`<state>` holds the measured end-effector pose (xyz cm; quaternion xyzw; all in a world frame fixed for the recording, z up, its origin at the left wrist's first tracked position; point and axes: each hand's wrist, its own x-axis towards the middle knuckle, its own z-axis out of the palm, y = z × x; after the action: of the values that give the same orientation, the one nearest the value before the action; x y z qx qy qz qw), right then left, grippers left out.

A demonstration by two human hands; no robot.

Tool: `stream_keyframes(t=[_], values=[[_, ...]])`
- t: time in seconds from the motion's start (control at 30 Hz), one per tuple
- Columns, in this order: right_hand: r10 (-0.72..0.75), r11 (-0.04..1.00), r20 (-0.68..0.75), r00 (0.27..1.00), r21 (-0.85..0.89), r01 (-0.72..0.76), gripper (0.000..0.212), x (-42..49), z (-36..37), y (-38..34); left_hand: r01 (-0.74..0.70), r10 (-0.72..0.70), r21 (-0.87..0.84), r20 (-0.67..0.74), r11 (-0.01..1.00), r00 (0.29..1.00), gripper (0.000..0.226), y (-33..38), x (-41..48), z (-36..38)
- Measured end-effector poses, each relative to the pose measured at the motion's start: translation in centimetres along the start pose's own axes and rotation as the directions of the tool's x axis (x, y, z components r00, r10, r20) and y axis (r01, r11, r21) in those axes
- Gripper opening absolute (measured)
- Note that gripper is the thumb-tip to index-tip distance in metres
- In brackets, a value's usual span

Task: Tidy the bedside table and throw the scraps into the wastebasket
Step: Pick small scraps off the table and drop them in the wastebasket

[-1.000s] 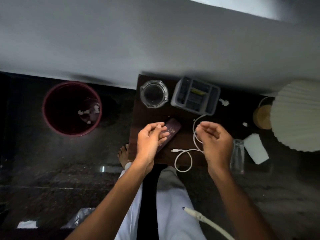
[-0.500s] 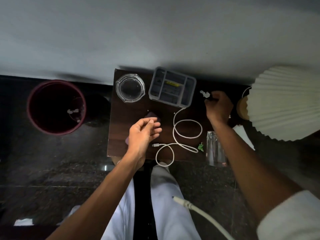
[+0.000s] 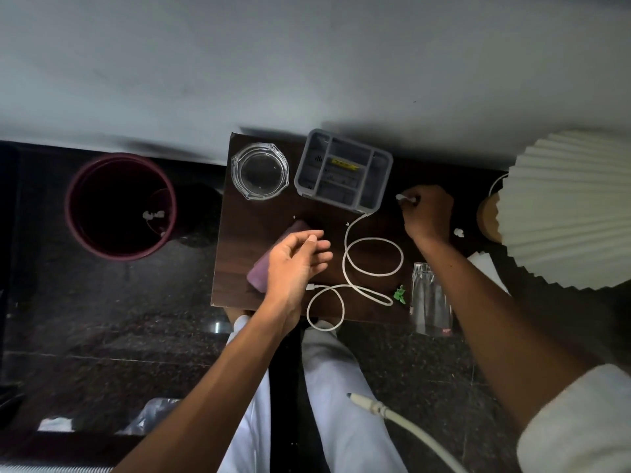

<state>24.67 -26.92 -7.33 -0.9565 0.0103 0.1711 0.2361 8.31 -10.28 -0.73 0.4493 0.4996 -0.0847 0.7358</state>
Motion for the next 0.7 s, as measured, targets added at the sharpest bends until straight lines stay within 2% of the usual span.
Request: stream_keyframes(t=[0.17,0.33,0.47,0.6,0.7], values=[[0.002,0.976,-0.061,0.998,0.215,0.011,0.016,-5.0,-2.1,-1.1,-0.044,0.042,0.045,0.035,0.998,0.999,0.017,-0.1,-0.1,0.8],[0.088,0.872,-0.090,0.992,0.488,-0.033,0.020,-10.5,-2.7,-3.1,-0.141,0.129,0.132,0.101,0.981,0.987,0.015,0.0,-0.5,1.5],[0.053,0.822,-0.094,0.994,0.569,0.010,0.025,-12.9,-1.8,-4.8,-0.243,0.210,0.218,0.167,0.945,0.963,0.011,0.0,-0.8,1.1],[0.002,0.804,-0.049,0.999,0.595,0.028,0.031,-14.1,-0.6,-6.7,-0.273,0.234,0.179,0.214,0.945,0.948,0.018,0.2,-1.3,0.0],[0.003,0.796,-0.026,1.000,0.605,0.014,0.033,-14.6,0.2,-8.0,-0.262,0.233,0.142,0.194,0.955,0.953,0.019,0.5,-1.6,-1.3]])
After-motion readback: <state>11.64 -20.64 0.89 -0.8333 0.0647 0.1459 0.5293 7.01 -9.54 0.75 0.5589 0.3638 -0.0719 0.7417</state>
